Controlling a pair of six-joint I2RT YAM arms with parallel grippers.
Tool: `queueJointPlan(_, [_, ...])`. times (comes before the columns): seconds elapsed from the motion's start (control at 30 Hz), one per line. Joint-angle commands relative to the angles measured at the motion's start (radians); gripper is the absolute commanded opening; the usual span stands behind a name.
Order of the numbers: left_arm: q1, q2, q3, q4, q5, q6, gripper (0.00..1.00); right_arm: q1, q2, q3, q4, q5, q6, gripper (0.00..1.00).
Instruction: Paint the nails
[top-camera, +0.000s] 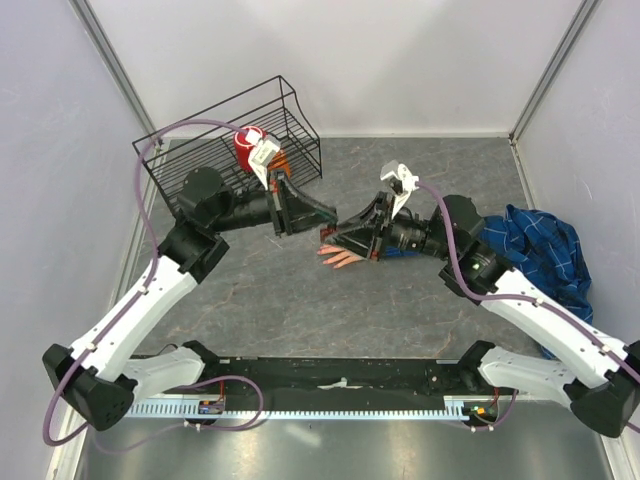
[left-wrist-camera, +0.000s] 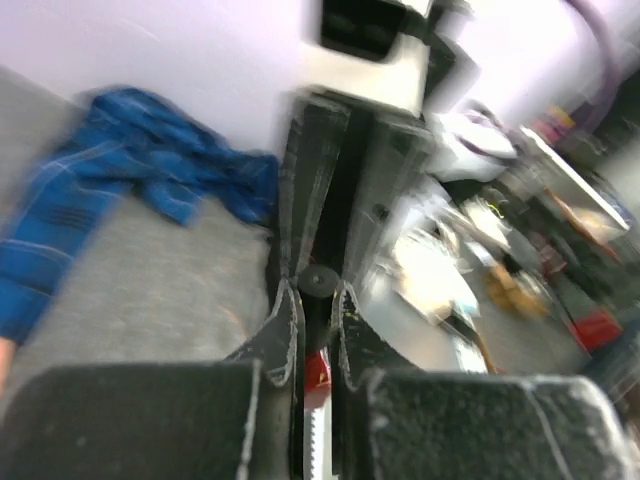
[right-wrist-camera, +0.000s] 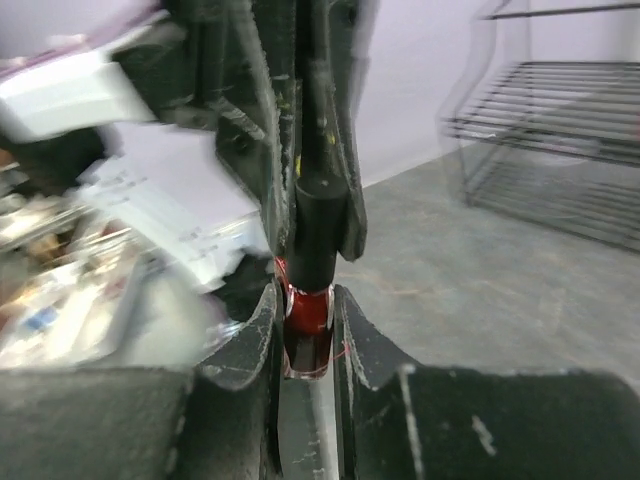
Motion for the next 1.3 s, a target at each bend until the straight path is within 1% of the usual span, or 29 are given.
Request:
queueJointPlan(0.0, [-0.221, 0.002, 0.243, -0.528, -0.617, 0.346, 0.02, 0.201, 0.024, 0.147, -0.312, 0.804, -0.324, 0.00])
queueJointPlan(0.03, [-0.288, 0.020, 0.275, -0.594, -0.844, 0.356, 0.02, 0.323, 0.033, 0.173, -0.355, 0.943, -0.345, 0.00])
queueJointPlan(0.07, [-0.295, 0.037, 0.309, -0.650, -0.887, 0.336, 0.02, 0.370, 0.047, 0.181, -0.360, 1.038, -0.360, 0.00])
queueJointPlan(0.13, [-0.297, 0.065, 0.311, -0.658, -0.922, 0.304, 0.02, 0.465, 0.080, 0.190, -0.359, 1.248, -0.397, 0.00])
queueJointPlan(0.17, [-0.297, 0.067, 0.304, -0.650, -0.923, 0.279, 0.02, 0.486, 0.088, 0.189, -0.353, 1.292, -0.406, 0.00])
queueJointPlan(0.23, [-0.297, 0.079, 0.299, -0.643, -0.883, 0.273, 0.02, 0.496, 0.100, 0.181, -0.348, 1.309, -0.412, 0.00])
queueJointPlan(0.3, [-0.295, 0.079, 0.297, -0.617, -0.837, 0.270, 0.02, 0.498, 0.084, 0.171, -0.336, 1.280, -0.417, 0.00])
queueJointPlan(0.33, [-0.295, 0.071, 0.293, -0.604, -0.777, 0.274, 0.11, 0.490, 0.071, 0.148, -0.310, 1.245, -0.423, 0.00])
queueJointPlan(0.4, [-0.293, 0.053, 0.273, -0.552, -0.728, 0.288, 0.31, 0.471, 0.026, 0.125, -0.291, 1.114, -0.414, 0.00])
queueJointPlan(0.43, [-0.289, 0.027, 0.255, -0.535, -0.684, 0.290, 0.47, 0.432, 0.010, 0.099, -0.275, 1.046, -0.412, 0.00])
queueJointPlan(0.47, [-0.283, 0.012, 0.242, -0.518, -0.656, 0.290, 0.53, 0.412, -0.008, 0.083, -0.264, 0.909, -0.403, 0.00])
queueJointPlan(0.5, [-0.271, -0.004, 0.230, -0.474, -0.624, 0.287, 0.57, 0.392, -0.043, 0.069, -0.247, 0.845, -0.399, 0.00])
queueJointPlan(0.53, [-0.242, -0.019, 0.206, -0.460, -0.557, 0.282, 0.62, 0.348, -0.059, 0.049, -0.245, 0.788, -0.393, 0.00])
queueJointPlan(0.6, [-0.199, -0.059, 0.181, -0.428, -0.478, 0.247, 0.64, 0.299, -0.091, 0.039, -0.244, 0.608, -0.365, 0.00])
queueJointPlan(0.63, [-0.151, -0.068, 0.156, -0.394, -0.391, 0.235, 0.80, 0.247, -0.100, 0.029, -0.245, 0.549, -0.351, 0.00])
queueJointPlan(0.67, [-0.130, -0.091, 0.143, -0.376, -0.351, 0.204, 0.86, 0.222, -0.107, 0.026, -0.245, 0.495, -0.339, 0.00])
queueJointPlan(0.7, [-0.108, -0.101, 0.127, -0.354, -0.312, 0.189, 0.92, 0.176, -0.119, 0.023, -0.239, 0.392, -0.318, 0.00])
queueJointPlan(0.73, [-0.070, -0.113, 0.095, -0.304, -0.247, 0.170, 0.97, 0.155, -0.122, 0.019, -0.238, 0.348, -0.307, 0.00])
queueJointPlan(0.8, [-0.039, -0.139, 0.063, -0.244, -0.188, 0.113, 0.98, 0.122, -0.127, 0.017, -0.231, 0.259, -0.276, 0.00])
queueJointPlan(0.83, [-0.016, -0.142, 0.037, -0.216, -0.127, 0.092, 0.99, 0.090, -0.125, 0.016, -0.204, 0.172, -0.262, 0.00])
queueJointPlan(0.87, [-0.007, -0.142, 0.024, -0.137, -0.096, 0.045, 0.99, 0.075, -0.125, 0.014, -0.187, 0.118, -0.241, 0.00])
queueJointPlan(0.9, [-0.001, -0.131, 0.012, -0.094, -0.062, 0.015, 0.99, 0.041, -0.119, 0.011, -0.140, 0.070, -0.218, 0.00])
queueJointPlan(0.93, [0.004, -0.127, -0.014, -0.051, -0.009, -0.017, 0.98, 0.024, -0.113, 0.000, -0.106, -0.032, -0.155, 0.00])
queueJointPlan(0.97, [0.006, -0.119, -0.026, 0.048, 0.013, -0.084, 0.97, 0.009, -0.110, -0.006, -0.066, -0.074, -0.120, 0.00])
queueJointPlan(1.0, [0.007, -0.113, -0.037, 0.086, 0.027, -0.110, 0.95, -0.003, -0.098, -0.015, 0.021, -0.111, -0.085, 0.00])
queueJointPlan(1.03, [0.009, -0.105, -0.052, 0.123, 0.045, -0.133, 0.92, -0.028, -0.094, -0.035, 0.064, -0.164, -0.010, 0.00])
queueJointPlan(1.1, [0.009, -0.098, -0.056, 0.164, 0.053, -0.164, 0.90, -0.056, -0.081, -0.058, 0.159, -0.192, 0.044, 0.00])
queueJointPlan(1.2, [0.009, -0.084, -0.052, 0.180, 0.059, -0.174, 0.85, -0.070, -0.058, -0.075, 0.245, -0.235, 0.120, 0.00])
queueJointPlan(1.27, [0.007, -0.070, -0.048, 0.186, 0.065, -0.181, 0.81, -0.068, -0.039, -0.076, 0.264, -0.244, 0.138, 0.00])
